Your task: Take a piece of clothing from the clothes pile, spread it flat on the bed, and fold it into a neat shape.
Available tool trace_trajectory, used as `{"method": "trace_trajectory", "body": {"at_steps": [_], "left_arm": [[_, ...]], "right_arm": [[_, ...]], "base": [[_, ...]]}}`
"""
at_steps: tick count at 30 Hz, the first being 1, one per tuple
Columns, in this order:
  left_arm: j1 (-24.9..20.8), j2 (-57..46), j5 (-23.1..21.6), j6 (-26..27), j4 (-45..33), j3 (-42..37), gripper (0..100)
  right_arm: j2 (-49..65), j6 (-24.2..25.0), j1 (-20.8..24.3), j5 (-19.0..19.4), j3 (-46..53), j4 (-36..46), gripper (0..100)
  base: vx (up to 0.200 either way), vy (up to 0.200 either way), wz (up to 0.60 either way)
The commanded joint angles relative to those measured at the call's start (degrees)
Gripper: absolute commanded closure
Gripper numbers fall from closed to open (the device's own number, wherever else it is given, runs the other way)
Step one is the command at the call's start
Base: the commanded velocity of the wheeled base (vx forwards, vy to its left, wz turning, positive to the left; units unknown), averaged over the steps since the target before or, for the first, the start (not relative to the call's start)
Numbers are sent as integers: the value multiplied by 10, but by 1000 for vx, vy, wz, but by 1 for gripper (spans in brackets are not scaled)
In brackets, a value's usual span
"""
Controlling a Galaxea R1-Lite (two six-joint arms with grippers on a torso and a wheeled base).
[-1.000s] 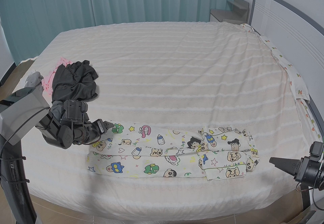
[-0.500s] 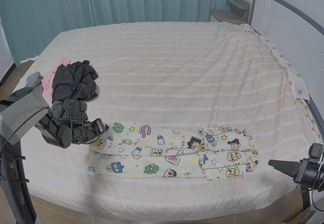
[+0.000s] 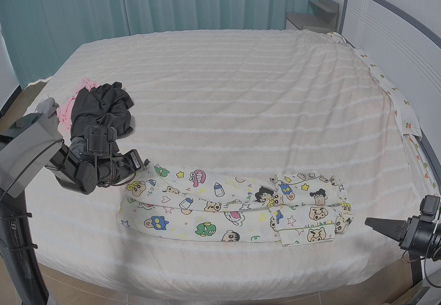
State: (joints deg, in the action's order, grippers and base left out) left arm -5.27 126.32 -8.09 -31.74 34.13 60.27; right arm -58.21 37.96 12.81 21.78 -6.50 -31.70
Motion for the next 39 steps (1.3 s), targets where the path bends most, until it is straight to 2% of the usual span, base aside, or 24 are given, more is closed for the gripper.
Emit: {"method": "trace_trajectory", "body": {"at_steps": [1,12,13,36,39], "left_arm": [[1,-5,0,2,-1,-2,100],[0,6,3,2,-2,-4,100],[0,6,3,2,-2,-4,0],[-11,-49,-3,-3,-4,-18,0],[-21,-49,-6,-2,-25,-23,0]], "right_arm": [[-1,0,0,0,0,0,0],[-1,0,0,0,1,0,0],[-1,0,0,0,1,0,0],[-1,0,0,0,1,0,0],[0,-1,0,0,1,0,0]], "base": [[0,0,0],[0,0,0],[0,0,0],[0,0,0],[0,0,0]]}}
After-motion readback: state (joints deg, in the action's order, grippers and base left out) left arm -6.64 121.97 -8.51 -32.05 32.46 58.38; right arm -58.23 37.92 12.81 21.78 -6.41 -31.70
